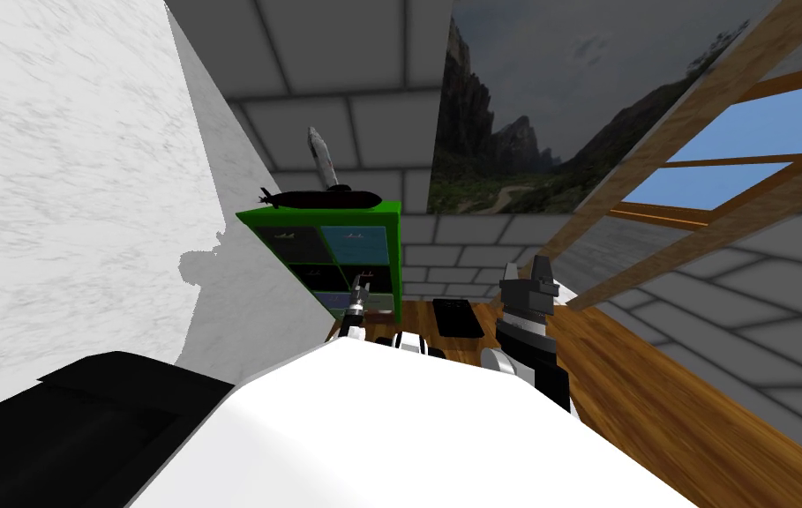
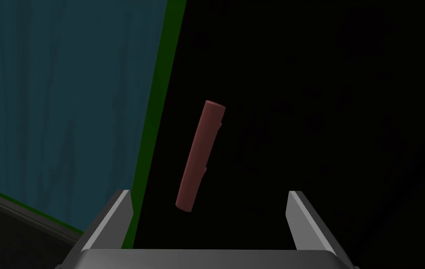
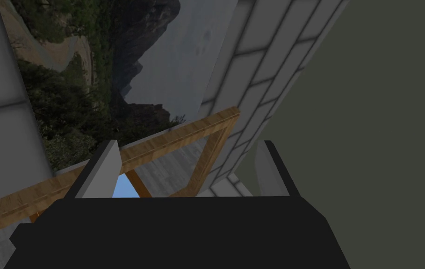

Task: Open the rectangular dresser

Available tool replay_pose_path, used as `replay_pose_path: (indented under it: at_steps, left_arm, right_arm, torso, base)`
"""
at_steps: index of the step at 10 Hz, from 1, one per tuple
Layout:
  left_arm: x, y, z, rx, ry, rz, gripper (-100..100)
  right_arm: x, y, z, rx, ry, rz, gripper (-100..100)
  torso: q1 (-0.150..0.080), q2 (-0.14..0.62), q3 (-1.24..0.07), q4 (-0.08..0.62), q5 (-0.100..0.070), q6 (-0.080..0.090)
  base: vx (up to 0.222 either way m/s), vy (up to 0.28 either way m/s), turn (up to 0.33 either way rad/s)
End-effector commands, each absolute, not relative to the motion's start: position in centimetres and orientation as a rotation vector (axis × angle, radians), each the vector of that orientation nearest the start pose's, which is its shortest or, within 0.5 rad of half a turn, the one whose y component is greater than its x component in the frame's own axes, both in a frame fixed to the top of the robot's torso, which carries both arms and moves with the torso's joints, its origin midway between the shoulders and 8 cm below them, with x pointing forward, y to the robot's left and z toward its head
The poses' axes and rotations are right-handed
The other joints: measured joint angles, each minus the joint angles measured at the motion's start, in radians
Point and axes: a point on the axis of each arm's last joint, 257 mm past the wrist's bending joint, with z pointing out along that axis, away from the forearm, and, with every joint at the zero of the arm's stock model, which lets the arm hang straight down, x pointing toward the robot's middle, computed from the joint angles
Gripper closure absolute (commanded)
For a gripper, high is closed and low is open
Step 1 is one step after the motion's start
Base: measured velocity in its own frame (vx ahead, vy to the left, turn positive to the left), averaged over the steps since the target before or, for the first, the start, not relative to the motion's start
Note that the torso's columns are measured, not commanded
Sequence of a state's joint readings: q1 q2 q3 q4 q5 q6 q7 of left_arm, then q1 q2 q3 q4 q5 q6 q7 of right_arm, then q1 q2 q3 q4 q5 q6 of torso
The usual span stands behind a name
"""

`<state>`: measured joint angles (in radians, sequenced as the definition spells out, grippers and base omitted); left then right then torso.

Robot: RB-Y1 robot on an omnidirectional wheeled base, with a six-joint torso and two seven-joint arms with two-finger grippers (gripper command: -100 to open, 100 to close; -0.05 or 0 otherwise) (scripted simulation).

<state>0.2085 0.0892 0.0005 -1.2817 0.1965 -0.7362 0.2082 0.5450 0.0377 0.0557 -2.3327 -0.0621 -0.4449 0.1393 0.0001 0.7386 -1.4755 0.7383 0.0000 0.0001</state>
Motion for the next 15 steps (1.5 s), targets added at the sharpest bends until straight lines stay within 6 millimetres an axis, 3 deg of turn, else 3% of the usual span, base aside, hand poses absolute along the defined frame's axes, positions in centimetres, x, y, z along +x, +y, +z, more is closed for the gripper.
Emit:
replay_pose_path:
  at_steps: [1,3,6,8,9,11,15]
  left_arm:
    - [45.1,31.2,-28.1,-1.244,0.782,-1.422,-100]
    - [46.0,30.9,-28.8,-1.255,0.795,-1.421,-100]
    - [48.9,31.0,-28.0,-1.235,0.786,-1.433,-100]
    - [49.9,30.6,-28.8,-1.251,0.805,-1.429,-100]
    - [50.8,30.9,-27.9,-1.235,0.791,-1.436,-100]
    - [51.8,30.4,-28.5,-1.25,0.809,-1.433,-100]
    - [55.1,30.2,-27.5,-1.242,0.808,-1.441,-100]
  right_arm:
    - [34.1,-27.7,2.3,0.712,0.612,1.242,0]
    - [34.1,-27.7,2.3,0.712,0.612,1.242,0]
    - [34.1,-27.7,2.3,0.712,0.612,1.242,0]
    - [34.1,-27.7,2.3,0.712,0.612,1.242,0]
    - [34.1,-27.7,2.3,0.712,0.612,1.242,0]
    - [34.1,-27.7,2.3,0.712,0.612,1.242,0]
    - [34.1,-27.7,2.3,0.712,0.612,1.242,0]
  torso:
    - [0.0,-0.004,-0.002,-0.001,0.0,0.0]
    - [-0.001,-0.002,-0.001,-0.001,0.0,0.0]
    - [0.0,0.001,0.0,0.0,0.0,0.0]
    - [0.0,0.0,0.0,0.0,0.0,0.0]
    - [0.0,-0.003,-0.002,-0.001,0.0,0.0]
    - [0.0,-0.001,-0.001,0.0,0.0,0.0]
    - [0.0,0.0,0.0,0.0,0.0,0.0]
  base:
    - [-0.052,0.003,0.038]
    - [-0.034,-0.004,0.008]
    - [-0.065,-0.008,0.034]
    - [-0.053,0.0,0.006]
    - [-0.044,-0.001,0.034]
    - [-0.035,0.0,0.011]
    - [-0.066,-0.002,0.028]
